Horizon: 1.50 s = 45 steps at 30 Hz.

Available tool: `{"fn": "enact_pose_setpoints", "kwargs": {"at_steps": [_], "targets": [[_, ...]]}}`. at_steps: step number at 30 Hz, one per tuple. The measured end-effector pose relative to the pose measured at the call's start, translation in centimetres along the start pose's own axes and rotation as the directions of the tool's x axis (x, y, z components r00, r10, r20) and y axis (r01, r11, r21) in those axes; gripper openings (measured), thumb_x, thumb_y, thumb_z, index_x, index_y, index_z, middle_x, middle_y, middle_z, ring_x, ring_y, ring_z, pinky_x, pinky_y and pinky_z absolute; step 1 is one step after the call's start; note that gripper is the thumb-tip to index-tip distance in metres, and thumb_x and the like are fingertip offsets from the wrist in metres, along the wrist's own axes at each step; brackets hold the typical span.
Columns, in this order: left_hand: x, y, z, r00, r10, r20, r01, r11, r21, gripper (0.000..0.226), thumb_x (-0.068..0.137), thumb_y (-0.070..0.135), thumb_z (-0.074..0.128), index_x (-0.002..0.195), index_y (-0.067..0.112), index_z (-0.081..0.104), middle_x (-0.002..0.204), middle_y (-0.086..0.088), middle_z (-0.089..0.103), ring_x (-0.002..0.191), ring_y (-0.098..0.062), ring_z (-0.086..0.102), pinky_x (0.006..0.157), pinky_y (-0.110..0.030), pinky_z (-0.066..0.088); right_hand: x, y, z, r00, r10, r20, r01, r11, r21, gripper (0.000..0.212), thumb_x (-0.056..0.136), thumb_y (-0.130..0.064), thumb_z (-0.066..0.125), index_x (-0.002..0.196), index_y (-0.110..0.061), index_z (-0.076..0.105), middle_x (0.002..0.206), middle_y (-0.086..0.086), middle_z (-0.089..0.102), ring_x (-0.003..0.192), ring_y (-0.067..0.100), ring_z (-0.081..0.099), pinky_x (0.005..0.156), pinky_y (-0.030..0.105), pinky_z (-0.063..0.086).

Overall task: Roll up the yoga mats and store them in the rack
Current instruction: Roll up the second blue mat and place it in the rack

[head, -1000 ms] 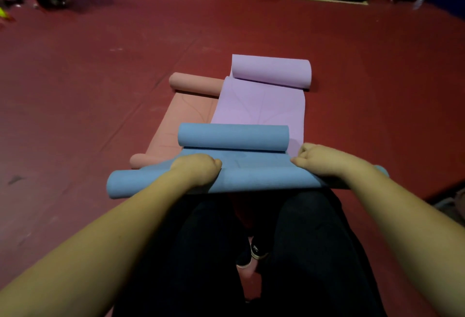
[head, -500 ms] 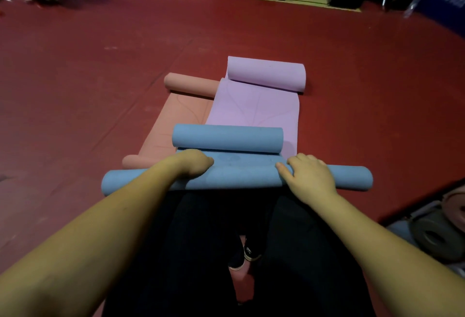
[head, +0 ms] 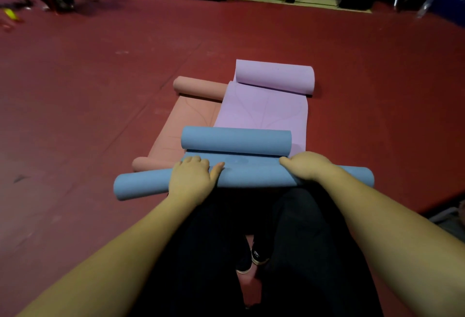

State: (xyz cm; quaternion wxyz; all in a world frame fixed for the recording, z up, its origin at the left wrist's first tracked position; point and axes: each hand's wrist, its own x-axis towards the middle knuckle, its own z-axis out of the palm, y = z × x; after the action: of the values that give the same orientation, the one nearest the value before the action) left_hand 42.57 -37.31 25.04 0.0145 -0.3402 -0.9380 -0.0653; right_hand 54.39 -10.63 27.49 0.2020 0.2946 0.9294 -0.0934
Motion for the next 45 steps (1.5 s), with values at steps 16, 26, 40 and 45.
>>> {"fn": "enact_pose_setpoints", "kwargs": {"at_steps": [16,26,40,45], "targets": [[2.9,0.7,-2.1,0.936,-0.043,0.348,0.072,0.995,-0.07,0.041,0.099,0.034,0.027,0.069,0.02,0.05,0.086,-0.005,0.053,0.084,-0.026,0.052,0.075,-0.034,0.037,-1.5,1.8,-0.7,0.998,-0.06,-0.007,0.06,0.987,0.148,0.05,0.1,-0.052,0.034,0.121,-0.017,0.063,0.126,0.011,0.052,0.123,0.031,0.046,0.098,0.035,0.037],[6.3,0.5,-3.3,0.767,-0.101,0.633,0.251,0.956,-0.152,0.047,0.101,0.037,0.038,0.137,0.011,0.053,0.148,-0.011,0.047,0.132,-0.028,0.045,0.105,-0.037,0.033,-3.4,0.6,3.1,0.852,-0.139,-0.505,0.139,0.99,-0.038,0.064,0.091,-0.068,0.033,0.081,-0.013,0.065,0.089,0.007,0.064,0.09,0.031,0.058,0.072,0.036,0.04],[3.1,0.8,-2.3,0.984,0.011,0.18,-0.016,1.0,0.022,0.06,0.102,0.055,0.024,0.112,0.017,0.069,0.115,-0.012,0.061,0.113,-0.032,0.052,0.093,-0.042,0.045,-0.2,0.3,-1.4,0.999,-0.034,-0.007,0.034,0.999,0.041,0.07,0.099,-0.059,0.026,0.133,-0.008,0.059,0.143,0.019,0.05,0.127,0.032,0.051,0.102,0.035,0.039],[3.9,0.3,-2.3,0.979,-0.036,0.199,0.03,0.999,0.029,0.067,0.103,0.054,0.019,0.099,0.013,0.071,0.11,-0.013,0.07,0.104,-0.034,0.063,0.087,-0.038,0.046,0.1,-0.9,-2.7,0.993,-0.051,0.107,0.041,0.995,0.094,0.066,0.101,-0.054,0.029,0.143,-0.008,0.048,0.153,0.016,0.039,0.136,0.029,0.042,0.108,0.033,0.032]]}}
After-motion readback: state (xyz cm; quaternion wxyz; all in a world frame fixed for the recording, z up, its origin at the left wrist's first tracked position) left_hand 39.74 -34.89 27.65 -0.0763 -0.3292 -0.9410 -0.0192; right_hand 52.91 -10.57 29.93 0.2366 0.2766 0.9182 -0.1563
